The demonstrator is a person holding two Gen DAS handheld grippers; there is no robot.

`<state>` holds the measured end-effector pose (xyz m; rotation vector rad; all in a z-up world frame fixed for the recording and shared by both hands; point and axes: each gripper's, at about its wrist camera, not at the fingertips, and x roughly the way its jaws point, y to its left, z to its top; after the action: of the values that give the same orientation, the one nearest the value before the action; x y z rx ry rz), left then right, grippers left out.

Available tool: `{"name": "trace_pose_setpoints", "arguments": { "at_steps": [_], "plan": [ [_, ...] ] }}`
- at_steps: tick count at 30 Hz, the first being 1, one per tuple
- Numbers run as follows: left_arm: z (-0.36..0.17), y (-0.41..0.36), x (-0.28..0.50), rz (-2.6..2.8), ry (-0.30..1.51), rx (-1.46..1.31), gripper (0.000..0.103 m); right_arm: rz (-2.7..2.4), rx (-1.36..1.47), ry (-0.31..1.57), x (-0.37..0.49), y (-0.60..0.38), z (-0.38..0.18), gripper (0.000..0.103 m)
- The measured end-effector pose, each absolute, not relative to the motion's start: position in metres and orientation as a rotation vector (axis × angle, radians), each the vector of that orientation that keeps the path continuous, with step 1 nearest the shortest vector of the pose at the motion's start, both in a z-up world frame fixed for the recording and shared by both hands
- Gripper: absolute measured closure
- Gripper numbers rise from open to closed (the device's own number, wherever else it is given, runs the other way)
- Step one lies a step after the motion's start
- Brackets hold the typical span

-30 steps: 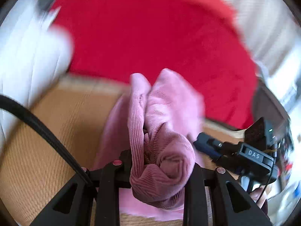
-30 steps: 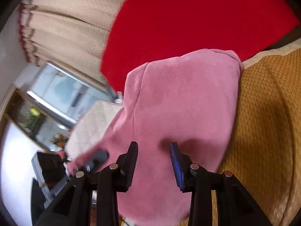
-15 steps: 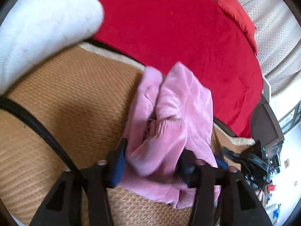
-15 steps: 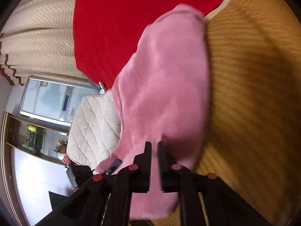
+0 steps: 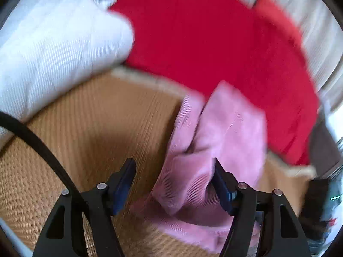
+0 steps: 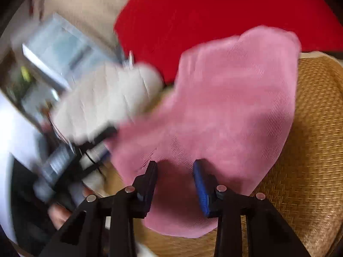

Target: Fold large clothes

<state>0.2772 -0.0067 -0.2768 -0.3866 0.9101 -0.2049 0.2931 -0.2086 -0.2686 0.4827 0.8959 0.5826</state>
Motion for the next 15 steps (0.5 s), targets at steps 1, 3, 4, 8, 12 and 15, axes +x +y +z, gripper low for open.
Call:
{"name": "trace_pose_setpoints", "arguments": {
  "at_steps": [1,3,4,8,12,15],
  "plan": [
    [-0.285,-0.006,0.279,-0.204,0.946,-0.406,0.018,0.582,0.484,0.887,0.291,-0.21,-0.269,0.064],
    [-0.288,0.001,0.28,-0.214,0.968,-0.471,0.017,0.593,0.477,0.914,0.293,-0.213,-0.268,0.064],
    [-0.289,0.0,0.281,-0.215,0.97,-0.465,0.017,0.608,0.477,0.925,0.293,-0.215,-0.267,0.064],
    [-0.294,0.0,0.278,-0.219,0.999,-0.452,0.011,0.675,0.626,0.958,0.301,-0.238,-0.261,0.055],
    [-0.302,0.008,0.28,-0.251,1.015,-0.496,0.006,0.546,0.912,0.911,0.295,-0.302,-0.272,0.016],
    [-0.305,0.01,0.279,-0.267,1.017,-0.503,0.004,0.497,1.037,0.959,0.302,-0.321,-0.294,0.015]
  ]
}}
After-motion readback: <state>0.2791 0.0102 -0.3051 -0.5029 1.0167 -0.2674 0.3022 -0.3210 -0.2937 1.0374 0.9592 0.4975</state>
